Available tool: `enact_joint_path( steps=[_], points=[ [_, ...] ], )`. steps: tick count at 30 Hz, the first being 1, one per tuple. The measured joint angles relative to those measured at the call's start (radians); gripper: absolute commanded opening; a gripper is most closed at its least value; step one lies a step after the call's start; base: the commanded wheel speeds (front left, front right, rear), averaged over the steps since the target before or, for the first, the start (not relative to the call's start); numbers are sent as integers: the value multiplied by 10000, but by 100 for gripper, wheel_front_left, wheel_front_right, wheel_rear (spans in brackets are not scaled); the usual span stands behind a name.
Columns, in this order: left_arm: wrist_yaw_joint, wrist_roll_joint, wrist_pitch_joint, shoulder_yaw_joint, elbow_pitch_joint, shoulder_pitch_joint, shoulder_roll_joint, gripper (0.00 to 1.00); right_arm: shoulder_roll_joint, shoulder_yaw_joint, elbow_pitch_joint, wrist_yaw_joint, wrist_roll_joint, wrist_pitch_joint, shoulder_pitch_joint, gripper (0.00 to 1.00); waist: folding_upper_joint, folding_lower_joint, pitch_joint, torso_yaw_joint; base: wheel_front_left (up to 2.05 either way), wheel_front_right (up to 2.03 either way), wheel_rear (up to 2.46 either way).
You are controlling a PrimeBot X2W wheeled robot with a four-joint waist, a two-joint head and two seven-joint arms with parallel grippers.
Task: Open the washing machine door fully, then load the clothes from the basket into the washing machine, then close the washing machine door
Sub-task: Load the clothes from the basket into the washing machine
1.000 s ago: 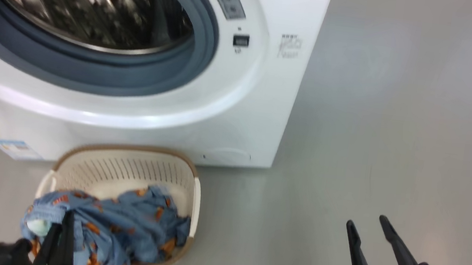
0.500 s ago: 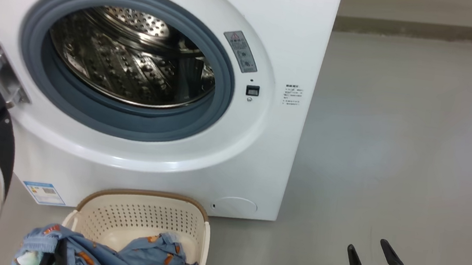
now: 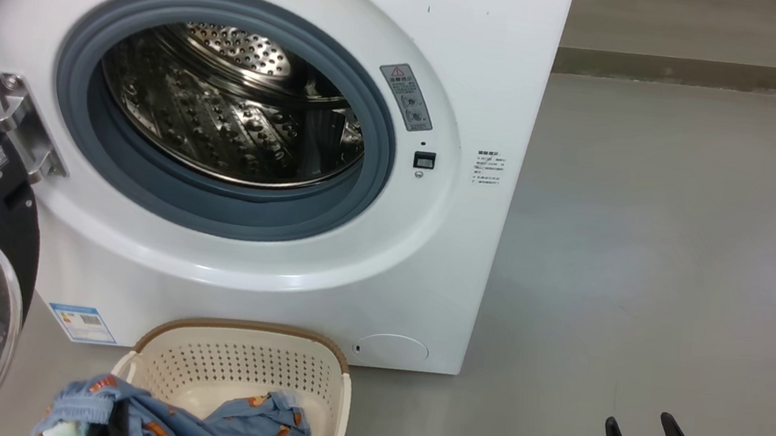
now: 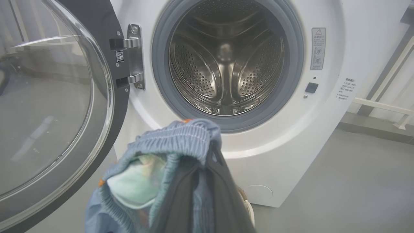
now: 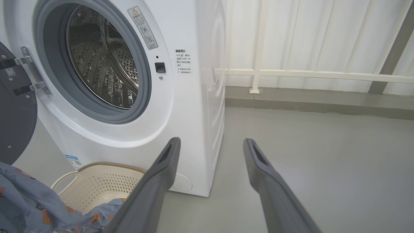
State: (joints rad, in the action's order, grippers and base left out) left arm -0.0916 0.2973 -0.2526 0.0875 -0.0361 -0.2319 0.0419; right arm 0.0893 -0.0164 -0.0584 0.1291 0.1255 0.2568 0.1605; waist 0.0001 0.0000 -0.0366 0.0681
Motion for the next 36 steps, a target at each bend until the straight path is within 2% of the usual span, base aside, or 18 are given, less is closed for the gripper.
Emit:
enact_joint_path(
  steps=[20,27,36],
  points=[
    [8,-207,0,13,-142,-95,38,0,-44,54,-81,0,-2,0,-1,100,0,0,121,-89,0,0,0],
    [167,-209,0,23,-180,-30,38,0,-69,161,-79,0,-2,0,-4,100,0,0,212,-236,0,0,0],
    [527,-238,0,-222,401,1668,40,0,-167,282,-71,0,4,0,-71,100,0,0,674,-476,0,0,0]
  ],
)
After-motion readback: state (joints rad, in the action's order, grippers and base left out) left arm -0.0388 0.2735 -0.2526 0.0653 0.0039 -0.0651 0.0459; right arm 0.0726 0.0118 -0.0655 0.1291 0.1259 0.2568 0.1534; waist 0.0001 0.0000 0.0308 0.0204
